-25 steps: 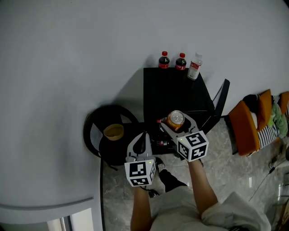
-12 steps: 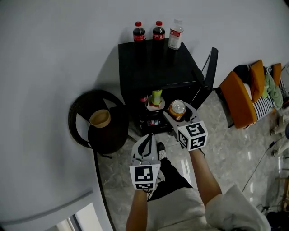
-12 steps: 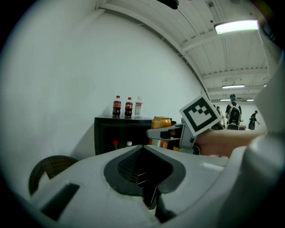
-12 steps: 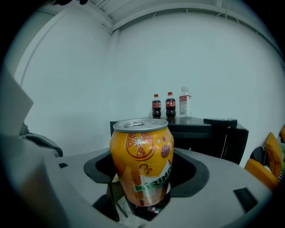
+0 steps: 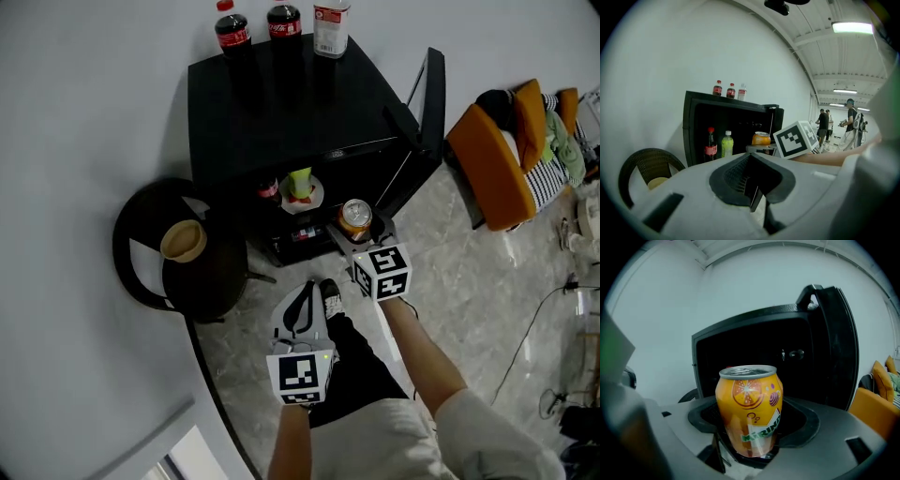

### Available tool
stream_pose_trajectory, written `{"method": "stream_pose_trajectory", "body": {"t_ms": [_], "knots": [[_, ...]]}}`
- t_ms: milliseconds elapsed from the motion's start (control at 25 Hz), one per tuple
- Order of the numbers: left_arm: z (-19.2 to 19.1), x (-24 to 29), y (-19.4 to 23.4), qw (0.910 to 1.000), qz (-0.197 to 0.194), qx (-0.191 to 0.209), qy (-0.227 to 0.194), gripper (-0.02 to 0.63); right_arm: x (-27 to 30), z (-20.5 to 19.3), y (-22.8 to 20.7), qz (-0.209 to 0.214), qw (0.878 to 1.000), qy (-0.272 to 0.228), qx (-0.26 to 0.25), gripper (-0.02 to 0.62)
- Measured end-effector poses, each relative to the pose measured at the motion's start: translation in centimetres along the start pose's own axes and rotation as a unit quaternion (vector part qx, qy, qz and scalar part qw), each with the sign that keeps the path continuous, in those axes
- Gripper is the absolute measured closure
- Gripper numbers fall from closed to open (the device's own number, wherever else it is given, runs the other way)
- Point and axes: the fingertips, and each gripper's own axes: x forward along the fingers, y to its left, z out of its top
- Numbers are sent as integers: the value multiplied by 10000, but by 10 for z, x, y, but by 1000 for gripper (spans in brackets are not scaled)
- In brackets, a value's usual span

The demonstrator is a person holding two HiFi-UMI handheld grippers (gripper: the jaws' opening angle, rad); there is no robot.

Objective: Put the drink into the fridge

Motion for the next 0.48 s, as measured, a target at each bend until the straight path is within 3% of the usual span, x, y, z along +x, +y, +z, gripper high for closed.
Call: {"method": "stream_pose_trajectory", "body": {"t_ms": [240, 480], "knots": [[-10, 42, 4, 9996, -139, 69, 215, 597, 52, -32, -27, -219, 9996, 33, 147, 267], [-15, 89, 22, 9996, -236, 148, 111, 597, 114, -51, -54, -541, 9984, -44, 152, 267]]}}
